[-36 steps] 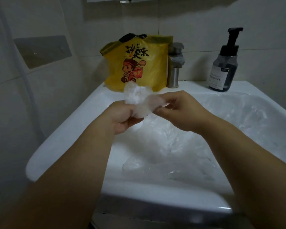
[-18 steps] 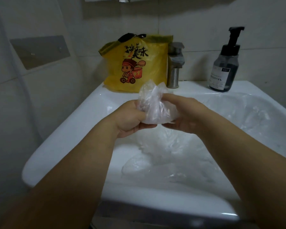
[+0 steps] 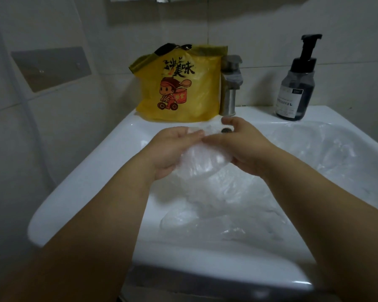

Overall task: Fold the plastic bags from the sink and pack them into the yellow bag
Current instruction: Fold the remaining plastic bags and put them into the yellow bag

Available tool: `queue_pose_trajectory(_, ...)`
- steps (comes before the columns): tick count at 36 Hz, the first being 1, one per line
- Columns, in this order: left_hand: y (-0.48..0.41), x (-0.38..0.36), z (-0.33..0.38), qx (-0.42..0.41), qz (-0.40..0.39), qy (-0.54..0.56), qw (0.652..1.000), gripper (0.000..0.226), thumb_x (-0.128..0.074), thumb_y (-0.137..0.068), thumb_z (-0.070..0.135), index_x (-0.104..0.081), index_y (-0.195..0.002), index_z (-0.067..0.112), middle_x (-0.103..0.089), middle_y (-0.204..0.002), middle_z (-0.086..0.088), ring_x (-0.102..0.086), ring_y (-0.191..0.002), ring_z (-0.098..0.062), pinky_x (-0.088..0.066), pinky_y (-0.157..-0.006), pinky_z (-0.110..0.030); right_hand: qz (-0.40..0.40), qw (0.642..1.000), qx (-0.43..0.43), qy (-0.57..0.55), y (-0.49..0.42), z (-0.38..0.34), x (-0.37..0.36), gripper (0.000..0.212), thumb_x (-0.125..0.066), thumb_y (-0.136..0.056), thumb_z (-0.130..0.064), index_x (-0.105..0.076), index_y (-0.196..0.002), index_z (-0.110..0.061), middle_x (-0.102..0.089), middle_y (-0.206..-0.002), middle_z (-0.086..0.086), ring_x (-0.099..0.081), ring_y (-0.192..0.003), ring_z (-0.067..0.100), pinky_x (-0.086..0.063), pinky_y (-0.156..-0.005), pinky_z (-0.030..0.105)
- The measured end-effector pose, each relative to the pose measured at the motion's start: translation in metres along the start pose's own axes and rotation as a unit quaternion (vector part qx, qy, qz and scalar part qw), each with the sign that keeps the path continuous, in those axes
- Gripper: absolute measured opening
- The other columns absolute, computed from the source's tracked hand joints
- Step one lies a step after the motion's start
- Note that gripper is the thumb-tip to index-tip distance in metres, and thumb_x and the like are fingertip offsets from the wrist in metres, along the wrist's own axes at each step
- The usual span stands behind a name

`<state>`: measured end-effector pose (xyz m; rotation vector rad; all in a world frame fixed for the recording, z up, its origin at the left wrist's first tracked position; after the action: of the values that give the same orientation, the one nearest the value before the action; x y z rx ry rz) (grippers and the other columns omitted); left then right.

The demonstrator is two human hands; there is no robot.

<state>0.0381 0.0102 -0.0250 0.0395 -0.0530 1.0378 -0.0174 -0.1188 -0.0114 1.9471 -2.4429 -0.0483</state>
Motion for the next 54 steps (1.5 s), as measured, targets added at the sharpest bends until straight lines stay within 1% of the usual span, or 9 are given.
queue_pose_trajectory(3,-0.003,0.011,0.005,-0.038,0.076,0.045,0.995,0.008,-0.061,-0.093,0.013,-0.068,-0.096,0.010,-0.073,-0.092,-0.008,-0.070,-0.087,-0.022,-0.056,-0.085,-0.037,-0.035,0.992,-0.056,-0.107,0.000,0.003,-0.001,0.077,-0.072,-0.083,-0.018,-0.028,-0.146,-0.014,-0.057,-0.122,0.013,-0.067,-0.097,0.031,-0.059,-0.077,0.041)
queue_pose_trajectory(8,-0.001,0.009,0.012,-0.064,0.077,0.130,0.986,0.006,-0.060,-0.092,0.006,-0.066,-0.091,0.006,-0.073,-0.079,-0.005,-0.071,-0.071,-0.015,-0.058,-0.061,-0.025,-0.097,0.988,-0.092,-0.075,0.002,0.015,-0.014,0.018,-0.061,-0.090,-0.005,-0.060,-0.107,-0.006,-0.069,-0.108,0.016,-0.068,-0.093,0.029,-0.058,-0.081,0.037)
queue_pose_trajectory(10,0.000,0.009,0.014,-0.055,0.045,0.143,0.987,0.006,-0.060,-0.089,0.002,-0.065,-0.089,0.005,-0.073,-0.072,-0.003,-0.070,-0.064,-0.011,-0.056,-0.056,-0.021,-0.069,0.988,-0.071,-0.114,-0.002,0.011,-0.009,0.021,-0.057,-0.091,-0.002,-0.060,-0.112,0.000,-0.069,-0.106,0.017,-0.068,-0.087,0.027,-0.060,-0.075,0.034)
queue_pose_trajectory(14,0.002,0.010,0.008,0.005,-0.018,0.141,0.990,0.041,-0.062,-0.081,0.004,-0.059,-0.120,-0.008,-0.066,-0.118,-0.021,-0.065,-0.105,-0.026,-0.053,-0.094,-0.032,-0.072,0.985,-0.059,-0.144,-0.004,0.003,0.003,0.016,-0.054,-0.093,-0.003,-0.061,-0.107,-0.002,-0.070,-0.096,0.013,-0.069,-0.079,0.022,-0.060,-0.068,0.028)
queue_pose_trajectory(26,0.009,0.005,0.006,0.035,-0.076,0.138,0.987,0.039,-0.049,-0.093,-0.003,-0.054,-0.131,0.004,-0.063,-0.124,-0.018,-0.064,-0.100,-0.020,-0.057,-0.077,-0.022,-0.155,0.973,-0.038,-0.169,0.002,-0.007,0.007,0.028,-0.047,-0.089,0.010,-0.064,-0.105,-0.006,-0.074,-0.087,0.009,-0.071,-0.072,0.018,-0.059,-0.064,0.026)
queue_pose_trajectory(34,0.012,0.007,0.016,-0.004,-0.034,0.136,0.990,0.030,-0.043,-0.095,-0.010,-0.059,-0.086,0.013,-0.069,-0.065,0.001,-0.064,-0.054,-0.006,-0.054,-0.052,-0.015,-0.172,0.973,-0.058,-0.146,0.004,-0.008,0.012,0.030,-0.038,-0.094,0.008,-0.058,-0.078,-0.009,-0.067,-0.064,0.006,-0.065,-0.055,0.014,-0.057,-0.051,0.022)
queue_pose_trajectory(41,0.015,0.003,0.019,-0.008,-0.039,0.150,0.988,0.039,-0.033,-0.093,-0.005,-0.066,-0.072,0.001,-0.063,-0.058,-0.006,-0.058,-0.047,-0.011,-0.053,-0.047,-0.022,-0.140,0.979,-0.055,-0.137,0.004,-0.009,0.013,0.026,-0.035,-0.092,0.002,-0.061,-0.088,-0.001,-0.067,-0.079,0.014,-0.066,-0.061,0.019,-0.058,-0.056,0.026)
queue_pose_trajectory(47,0.012,0.007,0.016,-0.036,0.056,0.013,0.998,0.031,-0.062,-0.092,0.023,-0.061,-0.064,0.011,-0.057,-0.062,-0.002,-0.055,-0.058,-0.013,-0.051,-0.053,-0.021,-0.074,0.994,-0.035,-0.072,0.001,-0.007,0.009,0.042,-0.049,-0.095,-0.044,-0.062,-0.081,-0.006,-0.064,-0.071,0.005,-0.065,-0.065,0.019,-0.058,-0.063,0.033)
queue_pose_trajectory(54,0.012,0.006,0.015,-0.075,0.073,-0.050,0.993,0.025,-0.074,-0.078,-0.002,-0.059,-0.070,0.016,-0.058,-0.093,-0.007,-0.059,-0.078,-0.016,-0.053,-0.069,-0.027,-0.075,0.995,-0.030,-0.062,0.002,0.001,-0.001,0.011,-0.066,-0.085,-0.005,-0.066,-0.096,-0.003,-0.070,-0.094,0.012,-0.069,-0.082,0.022,-0.059,-0.076,0.032)
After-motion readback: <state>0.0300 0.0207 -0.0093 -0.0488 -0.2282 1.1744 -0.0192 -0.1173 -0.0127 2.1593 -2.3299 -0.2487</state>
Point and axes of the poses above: each hand's wrist, its own y-axis away from the middle knuckle, its own x-axis out of the back of the hand, z = x × y, the point moved 5 cm from there along -y, towards the middle knuckle
